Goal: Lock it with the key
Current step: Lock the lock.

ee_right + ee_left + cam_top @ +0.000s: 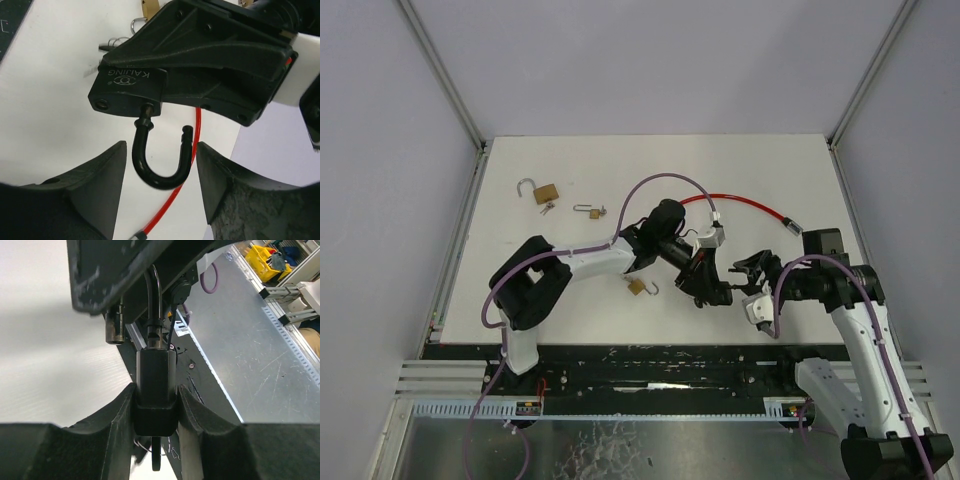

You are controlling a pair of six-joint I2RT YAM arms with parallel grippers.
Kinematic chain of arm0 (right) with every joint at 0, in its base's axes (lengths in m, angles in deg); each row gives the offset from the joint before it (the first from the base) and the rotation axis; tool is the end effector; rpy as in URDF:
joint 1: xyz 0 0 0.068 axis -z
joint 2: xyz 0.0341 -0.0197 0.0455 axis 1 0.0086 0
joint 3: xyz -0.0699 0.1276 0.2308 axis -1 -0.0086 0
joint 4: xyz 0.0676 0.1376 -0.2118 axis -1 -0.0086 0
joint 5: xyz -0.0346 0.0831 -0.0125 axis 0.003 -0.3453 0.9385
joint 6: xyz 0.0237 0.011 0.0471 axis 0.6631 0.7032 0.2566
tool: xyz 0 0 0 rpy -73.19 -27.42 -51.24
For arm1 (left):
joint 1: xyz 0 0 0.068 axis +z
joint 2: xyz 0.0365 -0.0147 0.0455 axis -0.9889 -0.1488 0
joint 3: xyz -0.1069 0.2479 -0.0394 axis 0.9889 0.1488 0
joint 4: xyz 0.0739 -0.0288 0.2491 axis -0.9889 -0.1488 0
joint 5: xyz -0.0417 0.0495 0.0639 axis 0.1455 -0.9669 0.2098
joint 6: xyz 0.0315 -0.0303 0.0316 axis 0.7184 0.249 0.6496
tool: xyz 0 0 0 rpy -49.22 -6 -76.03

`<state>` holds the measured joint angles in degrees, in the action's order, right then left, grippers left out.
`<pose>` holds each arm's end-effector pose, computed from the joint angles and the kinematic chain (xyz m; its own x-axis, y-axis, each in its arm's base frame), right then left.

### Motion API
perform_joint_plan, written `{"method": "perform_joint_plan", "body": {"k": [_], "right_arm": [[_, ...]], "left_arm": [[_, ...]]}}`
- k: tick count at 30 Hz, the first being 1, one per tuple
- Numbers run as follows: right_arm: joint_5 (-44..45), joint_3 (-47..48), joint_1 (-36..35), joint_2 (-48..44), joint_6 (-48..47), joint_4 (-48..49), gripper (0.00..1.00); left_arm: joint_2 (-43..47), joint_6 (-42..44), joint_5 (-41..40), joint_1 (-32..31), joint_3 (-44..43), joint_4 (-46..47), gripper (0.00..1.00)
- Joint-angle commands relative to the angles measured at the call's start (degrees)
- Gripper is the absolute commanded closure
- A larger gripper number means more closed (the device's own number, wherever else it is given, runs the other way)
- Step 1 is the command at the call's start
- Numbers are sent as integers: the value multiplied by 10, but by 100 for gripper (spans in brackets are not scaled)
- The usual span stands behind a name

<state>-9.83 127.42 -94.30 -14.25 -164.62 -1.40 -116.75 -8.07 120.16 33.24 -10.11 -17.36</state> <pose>0.1231 0.0384 0.3039 0.7863 -0.4872 -0.3799 -0.5680 -0.3282 -0.7548 0.2472 -0.3272 0.2234 -0.2478 0.2776 -0.9282 0.8206 -0.4491 -0.3534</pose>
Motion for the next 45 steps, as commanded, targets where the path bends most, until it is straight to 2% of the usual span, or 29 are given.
{"method": "perform_joint_plan", "body": {"k": [1,9,12,13,14,16,19,27,39,45], "right_arm": [[59,-13,-48,-8,55,90,38],[75,-13,-52,-25,80,89,50],[75,-14,-52,-31,87,84,52],[75,-15,-52,-32,89,85,51],[72,-18,-52,-39,91,88,46],[64,-26,-52,-53,111,109,31],[49,-16,-52,-67,133,122,28],[44,-32,-52,-62,106,116,39],[63,-49,-52,-62,125,152,57],[64,-57,-52,-63,138,157,68]], "left_arm": [[5,-14,44,1,-30,16,100],[10,-12,37,2,-26,19,100],[11,-14,30,3,-23,24,100],[12,-18,30,5,-22,29,100],[11,-29,32,5,-21,37,100],[9,-40,34,6,-21,47,100],[5,-59,35,8,-23,56,100],[-14,-169,51,17,-29,134,100],[-13,-179,60,17,-26,149,100],[-13,-206,62,18,-17,192,100]]}}
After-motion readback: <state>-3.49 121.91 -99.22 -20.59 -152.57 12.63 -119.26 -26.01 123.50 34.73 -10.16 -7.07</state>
